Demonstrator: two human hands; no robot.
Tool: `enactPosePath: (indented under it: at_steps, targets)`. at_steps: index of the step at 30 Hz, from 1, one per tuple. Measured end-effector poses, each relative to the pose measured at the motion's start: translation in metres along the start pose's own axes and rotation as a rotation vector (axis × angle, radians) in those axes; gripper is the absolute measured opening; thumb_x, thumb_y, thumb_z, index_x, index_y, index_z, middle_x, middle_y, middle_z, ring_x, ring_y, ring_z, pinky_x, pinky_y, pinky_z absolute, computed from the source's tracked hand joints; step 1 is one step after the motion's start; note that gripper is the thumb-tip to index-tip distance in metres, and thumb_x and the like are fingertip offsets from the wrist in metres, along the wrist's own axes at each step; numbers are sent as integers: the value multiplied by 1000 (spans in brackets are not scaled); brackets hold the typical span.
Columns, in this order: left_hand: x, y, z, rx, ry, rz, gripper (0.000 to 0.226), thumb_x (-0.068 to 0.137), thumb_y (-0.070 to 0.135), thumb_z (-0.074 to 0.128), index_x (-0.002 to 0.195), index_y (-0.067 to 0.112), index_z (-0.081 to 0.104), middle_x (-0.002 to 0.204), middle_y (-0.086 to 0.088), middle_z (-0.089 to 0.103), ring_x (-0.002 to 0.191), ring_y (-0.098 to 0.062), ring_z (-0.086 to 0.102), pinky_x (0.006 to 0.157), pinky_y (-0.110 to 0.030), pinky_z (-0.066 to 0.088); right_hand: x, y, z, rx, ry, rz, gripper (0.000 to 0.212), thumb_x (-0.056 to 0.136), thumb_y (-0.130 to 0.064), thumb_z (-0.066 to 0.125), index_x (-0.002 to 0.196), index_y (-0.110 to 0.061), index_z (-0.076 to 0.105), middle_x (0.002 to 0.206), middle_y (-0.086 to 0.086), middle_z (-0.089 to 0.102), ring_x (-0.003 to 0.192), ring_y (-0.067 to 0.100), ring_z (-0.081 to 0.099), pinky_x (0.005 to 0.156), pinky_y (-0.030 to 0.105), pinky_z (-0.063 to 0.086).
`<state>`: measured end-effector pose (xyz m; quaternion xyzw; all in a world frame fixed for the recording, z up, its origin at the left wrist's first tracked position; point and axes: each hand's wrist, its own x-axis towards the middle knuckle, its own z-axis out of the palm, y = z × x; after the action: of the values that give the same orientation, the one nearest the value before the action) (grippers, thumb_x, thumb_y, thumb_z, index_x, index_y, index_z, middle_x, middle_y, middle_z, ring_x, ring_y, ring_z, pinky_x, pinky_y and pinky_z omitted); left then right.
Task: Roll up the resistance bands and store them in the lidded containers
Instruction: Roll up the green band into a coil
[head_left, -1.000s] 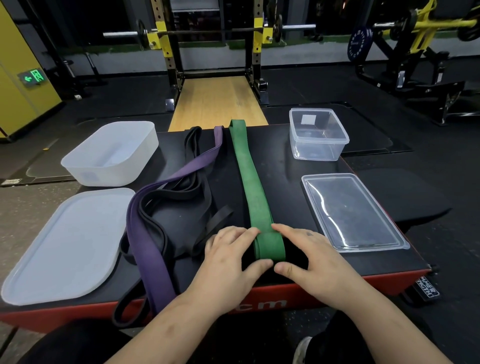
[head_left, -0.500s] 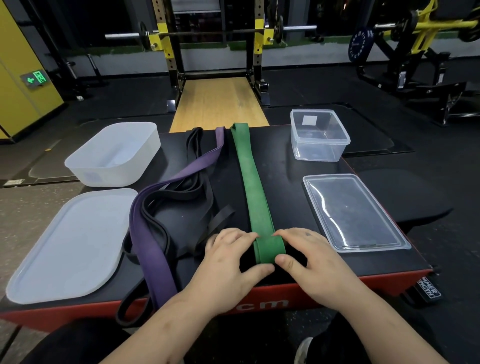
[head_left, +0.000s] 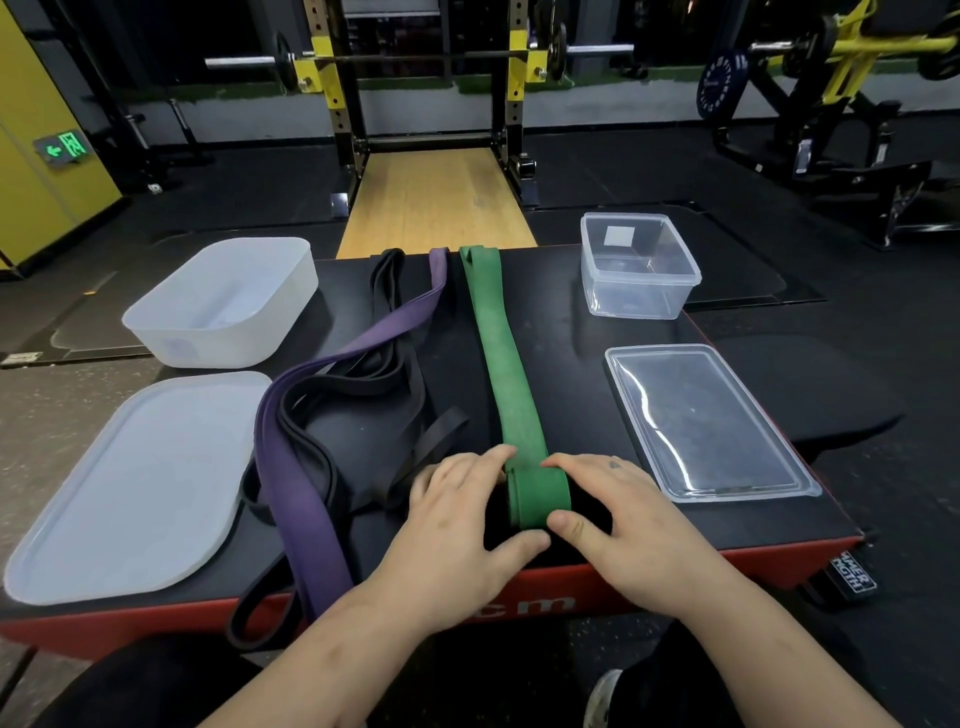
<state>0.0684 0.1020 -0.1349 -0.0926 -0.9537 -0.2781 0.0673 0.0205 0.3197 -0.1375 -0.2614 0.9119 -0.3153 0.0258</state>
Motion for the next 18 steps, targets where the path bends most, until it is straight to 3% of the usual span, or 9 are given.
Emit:
enactPosePath:
  at_steps: [3, 7, 9, 14, 18]
  targets:
    - [1, 0, 1, 8, 30, -5, 70, 90, 64, 59, 150, 38, 34, 140, 19, 41, 140, -1, 22, 121, -33, 13, 3, -1, 1, 1, -9, 7, 61, 90, -74, 38, 146, -51, 42, 140, -32, 47, 136, 0, 37, 119, 40, 32]
    - [4, 1, 0, 17, 18, -23, 68, 96, 62, 50, 155, 35, 31, 142, 17, 38, 141, 0, 15, 120, -31, 10, 1, 4, 0, 38, -41, 12, 63, 91, -71, 50, 149, -62, 28, 144, -32, 42, 140, -1, 32, 122, 37, 27]
    - [7, 1, 0, 25, 5, -31, 67, 97, 63, 47, 155, 35, 29, 144, 17, 36, 141, 1, 13, 117, -29, 7, 2, 3, 0, 23, -36, 25, 62, 94, -65, 55, 149, -60, 30, 139, -34, 43, 137, -3, 32, 121, 39, 28]
    - [6, -1, -1, 18, -12, -14, 70, 95, 64, 49, 155, 36, 28, 146, 19, 34, 141, 1, 14, 120, -32, 10, 5, 0, 5, -2, -4, 43, 59, 88, -74, 38, 144, -55, 34, 137, -31, 49, 139, 7, 37, 119, 41, 31]
    - [5, -4, 1, -19, 18, -7, 73, 90, 67, 55, 152, 30, 39, 142, 18, 39, 139, 2, 18, 121, -35, 15, 1, 1, 5, 3, 0, 26, 56, 89, -72, 38, 143, -54, 39, 138, -31, 48, 138, 0, 34, 120, 37, 28]
